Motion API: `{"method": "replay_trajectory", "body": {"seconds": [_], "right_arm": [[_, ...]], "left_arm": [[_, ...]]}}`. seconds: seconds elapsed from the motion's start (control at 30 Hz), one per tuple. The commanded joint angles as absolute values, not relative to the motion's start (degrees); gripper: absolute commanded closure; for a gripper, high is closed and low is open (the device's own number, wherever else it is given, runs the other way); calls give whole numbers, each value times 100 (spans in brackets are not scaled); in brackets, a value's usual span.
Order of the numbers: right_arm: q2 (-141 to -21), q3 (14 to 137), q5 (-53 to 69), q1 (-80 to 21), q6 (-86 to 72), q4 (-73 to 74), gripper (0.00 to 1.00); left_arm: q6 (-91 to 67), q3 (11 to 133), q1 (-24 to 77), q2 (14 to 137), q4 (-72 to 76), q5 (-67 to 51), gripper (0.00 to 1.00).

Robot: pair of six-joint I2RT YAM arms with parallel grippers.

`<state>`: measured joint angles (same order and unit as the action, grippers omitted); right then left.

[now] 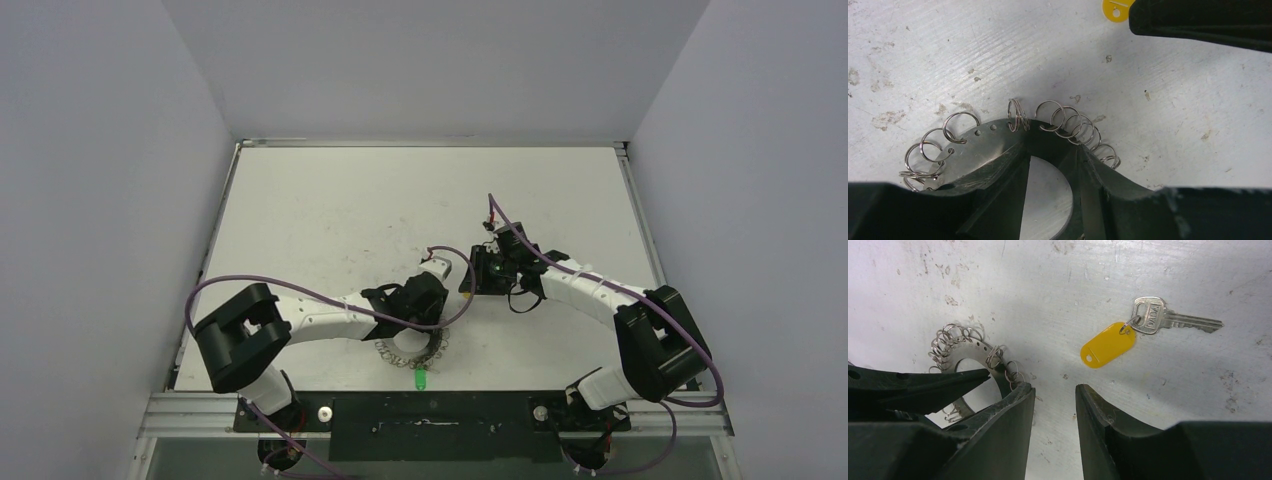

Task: Put the keys on the keyring

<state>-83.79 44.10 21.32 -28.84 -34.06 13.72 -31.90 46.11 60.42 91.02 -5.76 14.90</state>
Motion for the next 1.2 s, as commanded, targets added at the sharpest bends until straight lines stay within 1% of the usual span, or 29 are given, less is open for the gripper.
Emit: {"method": "replay_trajectory", "body": {"seconds": [0.0, 0.27, 0.6, 0.67, 0.8, 0.87, 1.03, 1.17], "right_arm": [[-8330, 4395, 2186, -2850, -3374, 1169, 63], [-8322, 4357, 2205, -2854, -3367, 1154, 63], [-8366, 4351, 2241, -2848, -3357, 1145, 63], [-8367, 4342, 2248, -2846, -3360, 1134, 63], [-8377, 4333, 2257, -2853, -3357, 1134, 63], [-8385, 4333, 2265, -2850, -3366, 1133, 63], [-8402, 4315, 2293, -2853, -3373, 1099, 63], [-8411, 4315, 2303, -2851, -3372, 1090, 63]], "left_arm": [[-3184, 4735, 6057, 9168, -264, 1664, 63], [-3167, 4772, 6038, 9278, -86, 1760, 67], [-3062, 4836, 6012, 9290, -79, 2063, 65], [-3037, 4851, 6003, 9304, -79, 2079, 63], [-2970, 4855, 5986, 9331, 161, 2112, 63], [-2928, 4877, 5985, 9332, 167, 2140, 64], [-2818, 4903, 5985, 9320, 193, 2245, 72], [-2707, 4933, 5977, 9382, 181, 2416, 72]]}}
